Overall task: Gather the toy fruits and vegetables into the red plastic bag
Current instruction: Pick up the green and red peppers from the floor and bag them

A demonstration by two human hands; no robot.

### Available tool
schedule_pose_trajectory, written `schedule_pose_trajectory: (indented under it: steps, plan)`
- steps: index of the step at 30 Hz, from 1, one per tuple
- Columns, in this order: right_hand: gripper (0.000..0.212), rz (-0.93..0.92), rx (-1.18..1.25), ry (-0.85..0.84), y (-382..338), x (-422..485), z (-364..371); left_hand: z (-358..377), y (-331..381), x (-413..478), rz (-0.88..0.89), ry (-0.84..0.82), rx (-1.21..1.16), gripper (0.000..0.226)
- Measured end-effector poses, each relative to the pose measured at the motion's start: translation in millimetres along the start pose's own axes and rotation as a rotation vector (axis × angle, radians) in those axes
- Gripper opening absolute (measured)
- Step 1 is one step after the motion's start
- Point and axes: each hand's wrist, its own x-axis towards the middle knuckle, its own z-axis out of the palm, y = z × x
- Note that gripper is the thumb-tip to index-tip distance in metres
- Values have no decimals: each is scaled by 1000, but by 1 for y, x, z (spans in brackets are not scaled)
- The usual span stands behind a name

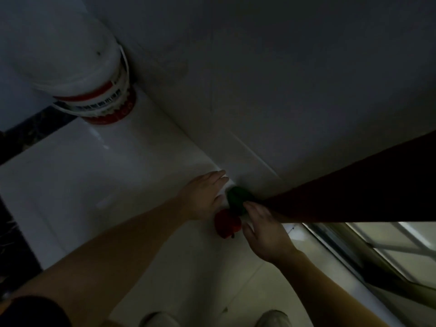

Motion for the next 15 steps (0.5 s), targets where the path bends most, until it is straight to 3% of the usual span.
schedule_pose_trajectory:
  steps: [15]
  plan:
    - [74, 59, 46, 94, 13, 17, 76, 72, -21, 51, 230, 10, -90, 73]
